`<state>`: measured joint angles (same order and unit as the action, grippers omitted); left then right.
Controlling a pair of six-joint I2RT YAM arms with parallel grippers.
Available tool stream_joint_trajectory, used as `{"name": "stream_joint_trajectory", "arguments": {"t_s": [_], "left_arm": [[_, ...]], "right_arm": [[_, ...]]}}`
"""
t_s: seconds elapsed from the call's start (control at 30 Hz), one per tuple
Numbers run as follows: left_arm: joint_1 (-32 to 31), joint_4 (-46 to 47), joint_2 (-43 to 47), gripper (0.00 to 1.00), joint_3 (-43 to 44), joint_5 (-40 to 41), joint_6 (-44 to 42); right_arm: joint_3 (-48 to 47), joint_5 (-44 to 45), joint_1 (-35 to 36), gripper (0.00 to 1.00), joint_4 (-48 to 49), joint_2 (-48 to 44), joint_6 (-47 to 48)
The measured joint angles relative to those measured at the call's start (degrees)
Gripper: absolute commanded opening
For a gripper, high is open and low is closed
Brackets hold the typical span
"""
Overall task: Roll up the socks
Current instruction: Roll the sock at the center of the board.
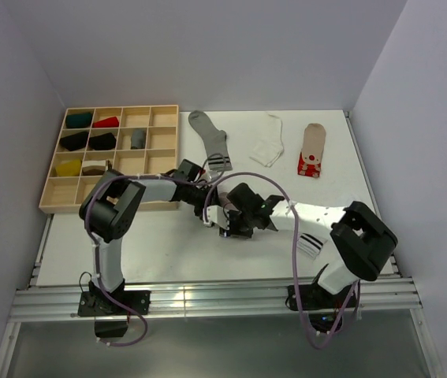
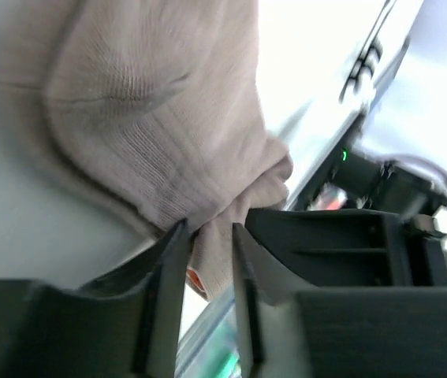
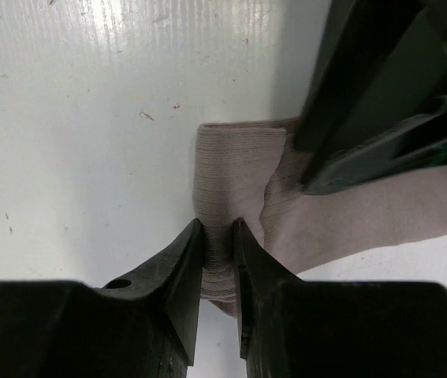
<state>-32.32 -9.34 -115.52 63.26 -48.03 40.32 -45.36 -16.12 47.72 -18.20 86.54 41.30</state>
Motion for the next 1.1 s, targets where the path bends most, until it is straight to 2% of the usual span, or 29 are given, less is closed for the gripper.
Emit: {"name": "stream_joint_trajectory", "arguments": {"t_s": [0.3, 0.67, 0.87, 1.1], "left_arm": [[1.3, 10.8, 10.9, 0.38, -7.1, 13.2, 3.9], [3.1, 20.9, 32.3, 0.34, -24.2, 31.8, 8.0], [1.8, 27.4, 39.8, 0.34, -29.8, 35.7, 4.8], [-5.9, 31.9, 41.4, 0.33, -32.5, 34.4, -4.9]], "right_arm": [[-8.6, -9.6, -6.0, 0.17, -10.2, 6.5, 0.1], [-25.1, -20.0, -12.4, 0.17, -29.6, 20.9, 1.2], [-33.0, -23.0, -13.3, 0.17, -37.8, 28.3, 1.2], [-39.9, -25.6, -14.2, 0.18, -45.2, 34.8, 0.4]]}}
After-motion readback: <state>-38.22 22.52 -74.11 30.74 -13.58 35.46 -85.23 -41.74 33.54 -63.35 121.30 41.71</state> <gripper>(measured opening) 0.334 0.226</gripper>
